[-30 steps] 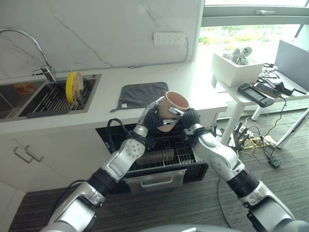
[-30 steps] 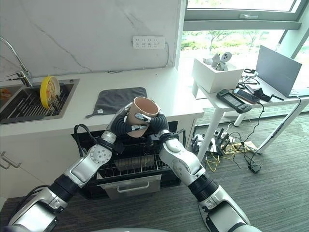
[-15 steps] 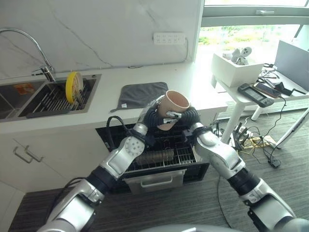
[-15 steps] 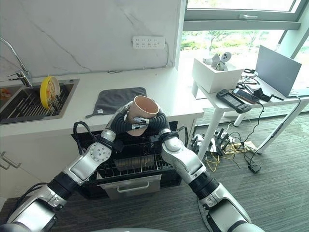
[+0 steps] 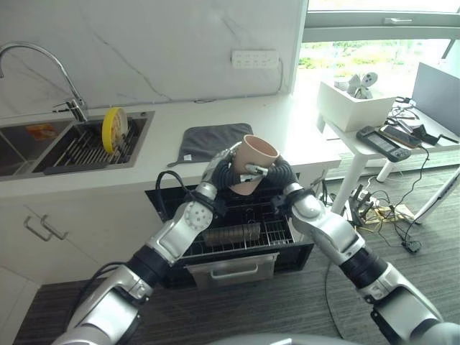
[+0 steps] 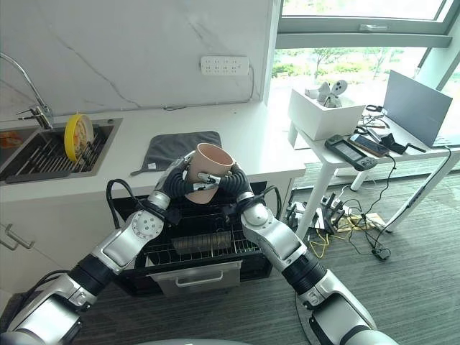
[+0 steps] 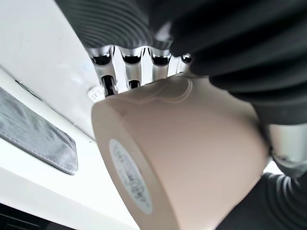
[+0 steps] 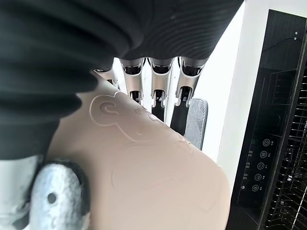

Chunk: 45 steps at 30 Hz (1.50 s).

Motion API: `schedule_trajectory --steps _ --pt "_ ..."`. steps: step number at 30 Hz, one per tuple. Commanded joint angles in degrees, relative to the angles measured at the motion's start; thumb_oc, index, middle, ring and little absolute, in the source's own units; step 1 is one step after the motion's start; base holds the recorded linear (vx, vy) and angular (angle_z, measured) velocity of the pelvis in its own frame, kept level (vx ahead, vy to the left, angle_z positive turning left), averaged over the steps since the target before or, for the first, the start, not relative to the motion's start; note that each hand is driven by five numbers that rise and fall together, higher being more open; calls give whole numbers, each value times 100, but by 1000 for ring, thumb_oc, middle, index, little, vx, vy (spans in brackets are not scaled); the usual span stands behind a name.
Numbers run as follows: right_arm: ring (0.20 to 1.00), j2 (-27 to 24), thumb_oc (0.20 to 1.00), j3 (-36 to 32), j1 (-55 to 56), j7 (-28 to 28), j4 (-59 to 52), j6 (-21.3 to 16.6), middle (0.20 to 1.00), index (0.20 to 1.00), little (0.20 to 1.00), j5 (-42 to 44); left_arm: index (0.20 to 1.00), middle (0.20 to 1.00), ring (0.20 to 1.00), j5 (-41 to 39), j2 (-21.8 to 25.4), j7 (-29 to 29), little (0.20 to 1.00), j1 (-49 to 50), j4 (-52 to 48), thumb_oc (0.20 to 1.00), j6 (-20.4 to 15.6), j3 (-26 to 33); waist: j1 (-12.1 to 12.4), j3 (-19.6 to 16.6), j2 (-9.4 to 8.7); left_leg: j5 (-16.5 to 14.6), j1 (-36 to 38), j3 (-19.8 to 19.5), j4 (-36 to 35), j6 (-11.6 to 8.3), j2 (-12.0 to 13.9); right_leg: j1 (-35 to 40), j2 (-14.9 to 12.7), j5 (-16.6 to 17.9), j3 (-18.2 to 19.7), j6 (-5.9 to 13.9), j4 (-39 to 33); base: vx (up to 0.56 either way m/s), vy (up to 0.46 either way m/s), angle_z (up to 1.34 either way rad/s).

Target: Place the dishes in the dishwasher.

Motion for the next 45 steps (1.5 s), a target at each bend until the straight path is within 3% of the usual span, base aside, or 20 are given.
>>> schedule_trajectory --steps 1,5,6,7,15,23,35,45 --pt "200 522 200 260 -1269 202 -97 -299 200 200 200 -150 200 200 200 262 -421 -543 200 -989 -288 200 -582 -1025 92 120 -77 -359 217 -371 -10 -183 508 92 -424 -161 -38 390 1 0 0 0" --pt "200 507 200 255 -1288 185 -101 -373 200 200 200 -333 200 200 200 133 -449 -556 200 -974 -232 200 -578 -1090 86 130 -72 -374 227 -375 -10 -175 496 89 -421 -160 -33 390 1 0 0 0" --pt "200 501 200 244 -1301 172 -113 -395 200 200 200 -337 558 558 558 117 -466 -602 558 -955 -209 558 -544 -1098 89 129 -69 -375 223 -380 -10 -173 493 88 -422 -162 -32 389 1 0 0 0" --pt "200 497 200 243 -1328 114 -122 -435 200 200 200 -315 1000 1000 1000 -9 -483 -743 1000 -939 -123 1000 -429 -1145 82 133 -68 -379 228 -375 -10 -171 493 86 -420 -160 -28 394 1 0 0 0" --pt "200 475 200 173 -1267 35 -129 -496 200 200 200 -169 1000 1000 1000 123 -495 -708 1000 -865 75 1000 -389 -1178 76 137 -52 -372 227 -361 -10 -173 504 79 -424 -158 -46 397 1 0 0 0" --pt "200 505 200 7 -1030 -322 8 -812 200 200 200 305 1000 1000 1000 323 -380 -452 1000 -767 69 1000 -289 -1061 75 140 -33 -358 231 -319 -10 -181 518 97 -433 -151 -106 393 1 -2 1 0" --pt "200 54 200 -1126 -30 -847 54 -1493 200 200 200 899 1000 1000 1000 592 81 -87 1000 -95 -81 1000 -305 -252 33 151 1 -326 245 -205 -10 -205 581 111 -418 -136 -191 370 1 -8 -3 3" --pt "200 49 200 -1655 256 -1113 334 -1884 200 200 200 1031 1000 1000 1000 554 195 -75 1000 67 -407 1000 -415 93 47 154 31 -337 256 -251 -10 -187 563 150 -406 -138 -172 351 1 0 0 0"
